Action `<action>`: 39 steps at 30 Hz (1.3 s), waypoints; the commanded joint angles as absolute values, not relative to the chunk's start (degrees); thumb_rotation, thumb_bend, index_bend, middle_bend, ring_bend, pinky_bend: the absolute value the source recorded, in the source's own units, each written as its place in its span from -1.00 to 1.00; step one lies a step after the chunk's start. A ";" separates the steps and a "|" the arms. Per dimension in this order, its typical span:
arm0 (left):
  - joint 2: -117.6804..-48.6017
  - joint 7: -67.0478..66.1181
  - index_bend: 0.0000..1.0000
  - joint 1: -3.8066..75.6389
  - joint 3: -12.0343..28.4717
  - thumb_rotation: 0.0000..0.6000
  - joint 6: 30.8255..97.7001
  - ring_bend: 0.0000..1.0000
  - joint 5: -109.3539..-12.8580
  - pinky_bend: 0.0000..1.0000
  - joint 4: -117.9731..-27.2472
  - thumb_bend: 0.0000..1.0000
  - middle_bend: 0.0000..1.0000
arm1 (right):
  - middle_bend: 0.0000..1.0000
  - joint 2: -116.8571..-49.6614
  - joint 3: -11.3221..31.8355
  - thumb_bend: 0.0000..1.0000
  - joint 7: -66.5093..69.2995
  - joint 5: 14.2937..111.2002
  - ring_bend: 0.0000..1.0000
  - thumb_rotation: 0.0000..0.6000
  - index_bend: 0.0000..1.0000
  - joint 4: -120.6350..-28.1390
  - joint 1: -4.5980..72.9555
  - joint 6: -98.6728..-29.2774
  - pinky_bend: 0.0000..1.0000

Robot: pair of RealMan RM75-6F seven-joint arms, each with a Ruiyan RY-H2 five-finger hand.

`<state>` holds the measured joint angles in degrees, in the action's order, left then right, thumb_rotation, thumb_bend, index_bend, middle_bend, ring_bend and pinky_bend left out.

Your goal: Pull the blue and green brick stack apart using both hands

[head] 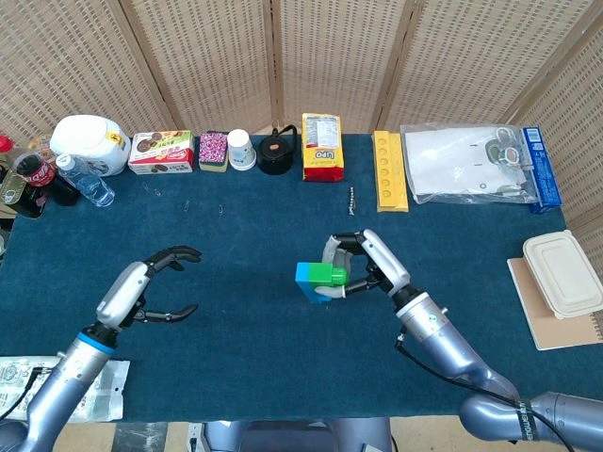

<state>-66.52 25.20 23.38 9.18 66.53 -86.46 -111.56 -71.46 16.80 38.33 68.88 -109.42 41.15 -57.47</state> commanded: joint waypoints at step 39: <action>-87.54 60.70 -0.05 37.45 13.25 0.67 59.35 -0.83 -85.71 -0.52 -97.04 -0.49 -0.57 | 0.28 -74.48 18.31 -0.88 43.79 73.34 0.32 1.00 0.40 -109.16 36.71 -58.65 0.34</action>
<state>-87.19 61.26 37.15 13.27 59.02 -85.69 -97.18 -74.45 18.33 43.79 73.33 -109.16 36.71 -58.68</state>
